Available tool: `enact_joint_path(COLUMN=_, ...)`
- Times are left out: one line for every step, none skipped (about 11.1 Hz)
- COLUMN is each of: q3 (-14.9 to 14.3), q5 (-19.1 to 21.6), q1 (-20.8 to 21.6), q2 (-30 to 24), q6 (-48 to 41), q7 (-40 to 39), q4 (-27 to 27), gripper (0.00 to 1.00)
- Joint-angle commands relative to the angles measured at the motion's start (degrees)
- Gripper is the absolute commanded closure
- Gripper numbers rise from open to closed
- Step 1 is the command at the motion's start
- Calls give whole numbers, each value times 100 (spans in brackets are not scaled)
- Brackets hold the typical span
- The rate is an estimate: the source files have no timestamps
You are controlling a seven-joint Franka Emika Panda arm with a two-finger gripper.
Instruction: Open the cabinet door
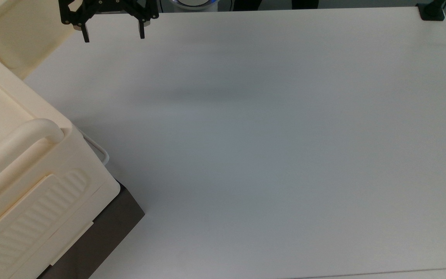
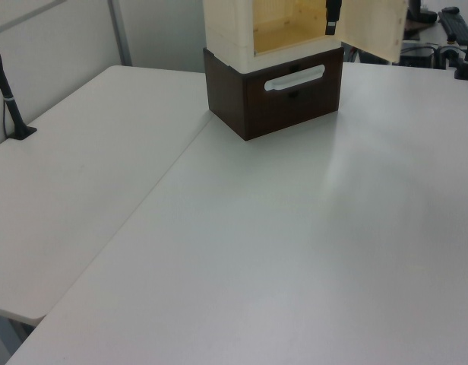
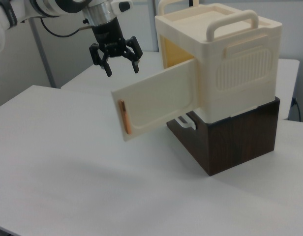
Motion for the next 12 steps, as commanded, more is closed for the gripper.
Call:
enact_joint_path(q3=73, q5=167, q1=197, q2=-112, q6=-68, q7=1125, q4=-286, gripper=0)
enact_joint_path(q3=161, q5=333, q1=207, q2=-190, q6=-24, q7=1442, q4=-479, gripper=0)
enact_joint_path(q3=275, q5=387, q1=216, q2=-243, q6=-33, q7=1671, q4=-655, gripper=0)
enact_joint_path(q3=380, q5=387, q1=207, q2=-357, q6=-41, q7=1839, q4=-830, gripper=0)
enact_joint_path(q3=416, q5=388, q1=207, q2=-480, q6=-59, q7=1971, q4=-1015, gripper=0)
enact_joint_path(q3=443, q5=388, q1=207, q2=-612, q6=-76, q7=2033, q4=-1173, gripper=0)
enact_joint_path(q3=539, q5=388, q1=146, q2=-770, q6=-51, q7=2095, q4=-1392, gripper=0)
enact_joint_path(q3=566, q5=379, q1=145, q2=-893, q6=-15, q7=2235, q4=-1647, gripper=0)
enact_joint_path(q3=609, q5=379, q1=137, q2=-947, q6=-15, q7=2323, q4=-1780, gripper=0)
enact_joint_path(q3=784, q5=370, q1=24, q2=-964, q6=-24, q7=2394, q4=-1825, gripper=0)
enact_joint_path(q3=942, q5=344, q1=-178, q2=-965, q6=-24, q7=2386, q4=-1817, gripper=0)
enact_joint_path(q3=1005, q5=335, q1=-267, q2=-965, q6=-33, q7=2386, q4=-1808, gripper=0)
